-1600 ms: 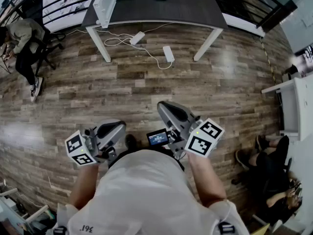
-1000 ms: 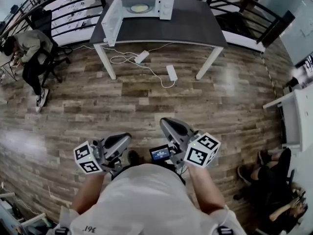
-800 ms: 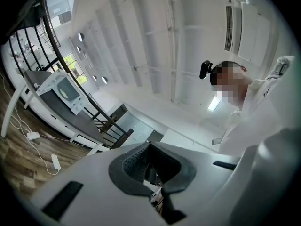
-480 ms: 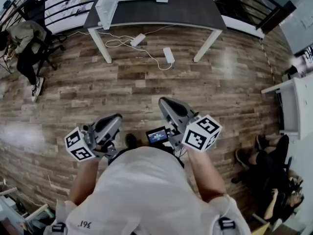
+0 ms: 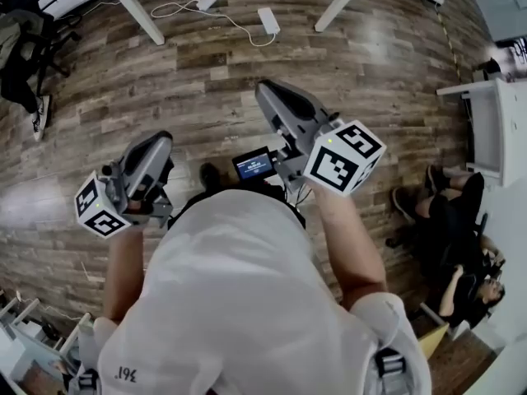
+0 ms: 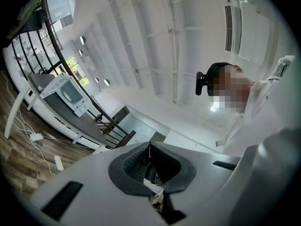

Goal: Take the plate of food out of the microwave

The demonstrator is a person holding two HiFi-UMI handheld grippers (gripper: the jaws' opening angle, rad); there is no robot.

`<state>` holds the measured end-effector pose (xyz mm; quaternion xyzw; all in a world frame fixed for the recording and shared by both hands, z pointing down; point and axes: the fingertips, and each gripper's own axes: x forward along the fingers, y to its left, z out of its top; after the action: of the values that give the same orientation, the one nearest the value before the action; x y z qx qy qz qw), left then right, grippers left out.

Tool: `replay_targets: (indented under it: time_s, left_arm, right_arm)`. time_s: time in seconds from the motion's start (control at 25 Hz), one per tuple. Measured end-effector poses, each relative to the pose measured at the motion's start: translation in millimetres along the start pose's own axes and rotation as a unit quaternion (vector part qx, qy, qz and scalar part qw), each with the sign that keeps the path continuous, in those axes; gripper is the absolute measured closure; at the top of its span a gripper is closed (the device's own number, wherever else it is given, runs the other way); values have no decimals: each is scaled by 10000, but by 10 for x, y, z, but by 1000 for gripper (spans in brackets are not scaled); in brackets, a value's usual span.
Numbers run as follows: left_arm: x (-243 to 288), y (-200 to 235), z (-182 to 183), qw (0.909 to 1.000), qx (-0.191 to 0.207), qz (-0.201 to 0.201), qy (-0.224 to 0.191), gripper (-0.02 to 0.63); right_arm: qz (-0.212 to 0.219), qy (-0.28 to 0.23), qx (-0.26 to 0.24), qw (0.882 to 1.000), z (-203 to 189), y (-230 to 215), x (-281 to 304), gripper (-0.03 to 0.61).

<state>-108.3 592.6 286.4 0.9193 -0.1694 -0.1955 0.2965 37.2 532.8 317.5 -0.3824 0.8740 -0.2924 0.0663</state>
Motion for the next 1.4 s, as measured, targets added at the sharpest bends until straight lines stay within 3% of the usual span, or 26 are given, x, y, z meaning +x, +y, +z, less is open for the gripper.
replay_targets:
  time_s: [0.2,0.56,1.4]
  left_arm:
    - [-39,20,-77,10000,-61,-28,30,609]
    - [-200,121,-158,9998,-170,-82,103,609]
    - [-207,350,120,9958,-288,-658,564,609]
  right_arm:
    - [-77,-12,77,9999,-106,-31,-12,550]
    - [-329,5,-23,9995,-311,-75,79,547]
    - [-1000,-198,-203,9946,-245,-25,284,534]
